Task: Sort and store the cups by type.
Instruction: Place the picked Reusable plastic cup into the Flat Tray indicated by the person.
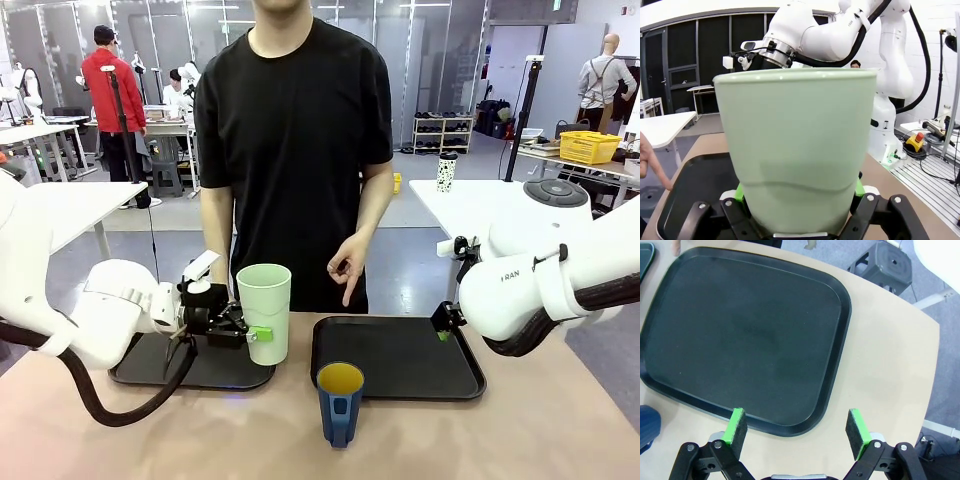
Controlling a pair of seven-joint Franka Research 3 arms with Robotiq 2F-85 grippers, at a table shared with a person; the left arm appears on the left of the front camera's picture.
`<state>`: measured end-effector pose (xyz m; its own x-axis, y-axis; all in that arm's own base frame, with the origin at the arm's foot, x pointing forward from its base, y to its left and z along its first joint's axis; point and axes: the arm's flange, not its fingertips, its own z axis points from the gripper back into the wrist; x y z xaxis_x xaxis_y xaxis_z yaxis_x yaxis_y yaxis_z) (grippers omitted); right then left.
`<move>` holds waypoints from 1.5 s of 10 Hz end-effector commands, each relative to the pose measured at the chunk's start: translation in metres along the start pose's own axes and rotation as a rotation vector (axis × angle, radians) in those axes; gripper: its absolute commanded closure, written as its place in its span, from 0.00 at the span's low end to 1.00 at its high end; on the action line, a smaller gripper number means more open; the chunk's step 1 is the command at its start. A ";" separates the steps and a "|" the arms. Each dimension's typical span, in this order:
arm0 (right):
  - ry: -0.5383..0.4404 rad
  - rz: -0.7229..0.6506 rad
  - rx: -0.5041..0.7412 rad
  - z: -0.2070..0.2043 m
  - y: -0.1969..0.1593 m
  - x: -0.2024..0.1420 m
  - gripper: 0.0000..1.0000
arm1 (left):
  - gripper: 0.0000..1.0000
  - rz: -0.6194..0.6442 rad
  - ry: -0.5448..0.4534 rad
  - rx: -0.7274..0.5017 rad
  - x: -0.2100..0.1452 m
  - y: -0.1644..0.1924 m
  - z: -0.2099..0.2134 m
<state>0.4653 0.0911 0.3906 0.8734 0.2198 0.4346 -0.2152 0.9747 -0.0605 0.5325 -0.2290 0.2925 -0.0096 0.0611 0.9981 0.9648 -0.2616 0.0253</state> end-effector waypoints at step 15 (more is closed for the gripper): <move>-0.003 0.008 0.001 0.001 0.000 -0.001 0.00 | 0.17 -0.041 -0.098 0.106 -0.059 0.064 -0.093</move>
<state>0.4652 0.0911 0.3907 0.8733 0.2199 0.4348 -0.2153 0.9747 -0.0606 0.5611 -0.3288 0.2428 -0.0161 0.1543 0.9879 0.9819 -0.1840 0.0448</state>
